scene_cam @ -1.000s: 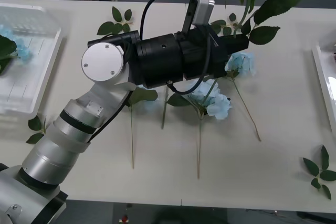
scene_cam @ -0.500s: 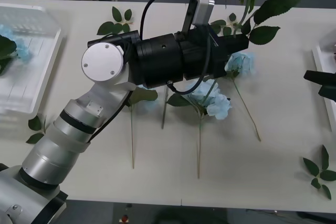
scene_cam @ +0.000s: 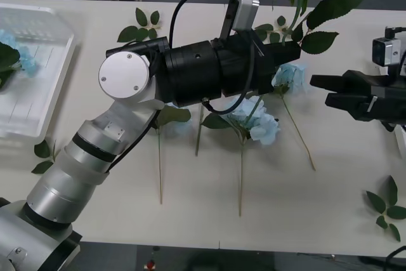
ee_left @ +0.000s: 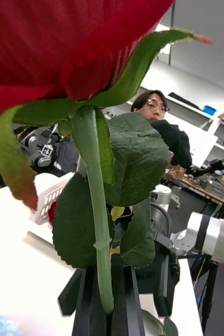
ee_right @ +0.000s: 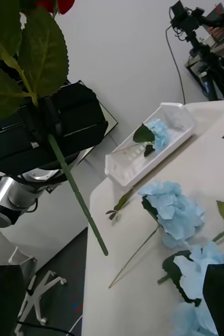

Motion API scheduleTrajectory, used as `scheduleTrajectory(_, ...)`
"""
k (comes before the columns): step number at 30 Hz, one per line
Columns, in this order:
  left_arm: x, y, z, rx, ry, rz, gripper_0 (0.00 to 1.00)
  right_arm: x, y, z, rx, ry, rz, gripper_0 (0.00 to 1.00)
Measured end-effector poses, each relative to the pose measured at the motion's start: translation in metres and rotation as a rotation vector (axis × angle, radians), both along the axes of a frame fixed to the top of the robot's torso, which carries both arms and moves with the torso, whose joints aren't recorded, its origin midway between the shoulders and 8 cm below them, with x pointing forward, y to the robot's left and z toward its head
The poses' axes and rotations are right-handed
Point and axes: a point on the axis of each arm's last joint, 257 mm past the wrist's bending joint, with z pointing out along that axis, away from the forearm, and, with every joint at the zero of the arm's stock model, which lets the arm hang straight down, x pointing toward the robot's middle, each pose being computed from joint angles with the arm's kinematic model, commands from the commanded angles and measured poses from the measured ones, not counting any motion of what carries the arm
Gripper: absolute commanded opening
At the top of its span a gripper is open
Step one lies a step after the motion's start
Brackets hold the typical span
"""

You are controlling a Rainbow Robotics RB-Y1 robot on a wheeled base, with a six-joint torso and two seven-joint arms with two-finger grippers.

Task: Put the red flowers into the right box and the blue flowers into the left box

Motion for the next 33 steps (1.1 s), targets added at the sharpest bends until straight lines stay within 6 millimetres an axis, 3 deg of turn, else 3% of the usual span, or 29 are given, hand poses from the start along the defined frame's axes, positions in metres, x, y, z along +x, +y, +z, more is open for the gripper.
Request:
scheduleTrajectory(5, 0.000, 0.000, 0.000, 0.000, 0.000, 0.000, 0.00, -0.005, 0.019, -0.007, -0.007, 0.009, 0.048, 1.00)
scheduleTrajectory(16, 0.000, 0.000, 0.000, 0.000, 0.000, 0.000, 0.00, -0.036, 0.054, -0.042, -0.084, 0.084, 0.202, 1.00)
scheduleTrajectory(25, 0.000, 0.000, 0.000, 0.000, 0.000, 0.000, 0.00, -0.044, 0.084, -0.043, -0.053, 0.074, 0.251, 1.00)
scheduleTrajectory(33, 0.000, 0.000, 0.000, 0.000, 0.000, 0.000, 0.00, -0.045, 0.095, -0.042, -0.029, 0.074, 0.261, 1.00)
